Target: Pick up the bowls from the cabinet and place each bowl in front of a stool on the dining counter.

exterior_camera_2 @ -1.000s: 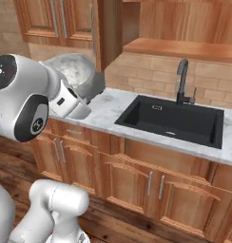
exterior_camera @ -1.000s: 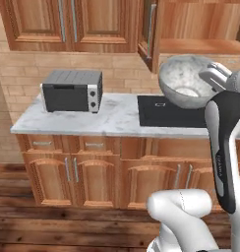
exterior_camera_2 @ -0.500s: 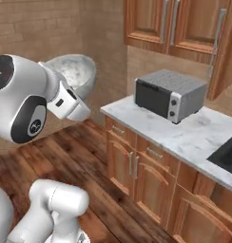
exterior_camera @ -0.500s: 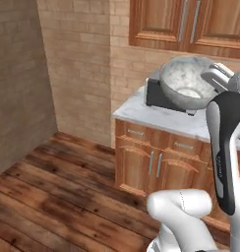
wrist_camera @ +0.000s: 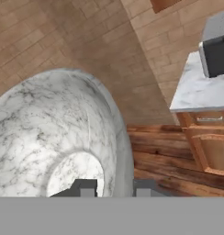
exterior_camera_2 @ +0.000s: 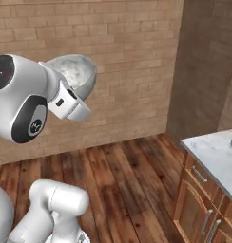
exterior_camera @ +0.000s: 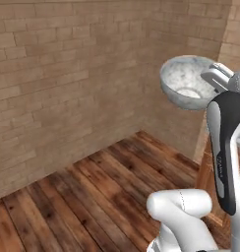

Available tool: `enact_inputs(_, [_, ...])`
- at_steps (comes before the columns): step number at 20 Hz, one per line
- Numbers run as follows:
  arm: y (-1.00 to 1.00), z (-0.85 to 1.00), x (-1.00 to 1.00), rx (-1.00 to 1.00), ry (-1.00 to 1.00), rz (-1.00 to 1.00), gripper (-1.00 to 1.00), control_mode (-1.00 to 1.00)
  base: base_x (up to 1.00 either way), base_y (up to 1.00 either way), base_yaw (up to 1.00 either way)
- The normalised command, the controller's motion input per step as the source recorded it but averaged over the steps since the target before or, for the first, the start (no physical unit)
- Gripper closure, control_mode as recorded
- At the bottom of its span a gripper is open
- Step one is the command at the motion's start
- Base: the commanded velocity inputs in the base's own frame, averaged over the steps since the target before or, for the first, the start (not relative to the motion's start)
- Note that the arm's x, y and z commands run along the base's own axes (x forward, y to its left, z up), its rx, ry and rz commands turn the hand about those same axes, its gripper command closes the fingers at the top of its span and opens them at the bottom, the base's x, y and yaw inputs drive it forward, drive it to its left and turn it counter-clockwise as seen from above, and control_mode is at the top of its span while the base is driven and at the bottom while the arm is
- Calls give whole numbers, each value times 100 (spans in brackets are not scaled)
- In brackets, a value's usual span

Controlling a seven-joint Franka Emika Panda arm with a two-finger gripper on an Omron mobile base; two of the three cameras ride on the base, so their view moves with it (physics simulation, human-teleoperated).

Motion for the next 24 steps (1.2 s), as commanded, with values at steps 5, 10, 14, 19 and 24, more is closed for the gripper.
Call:
enact_inputs(5, [0,0,0,0,0,0,100,100,66,63,66])
enact_inputs(10, [0,0,0,0,0,0,100,100,80,57,62])
enact_inputs(14, [0,0,0,0,0,0,100,100,99,26,53])
enact_inputs(19, [0,0,0,0,0,0,100,100,100,2,44])
enact_inputs(24, [0,0,0,0,0,0,100,100,91,-2,24])
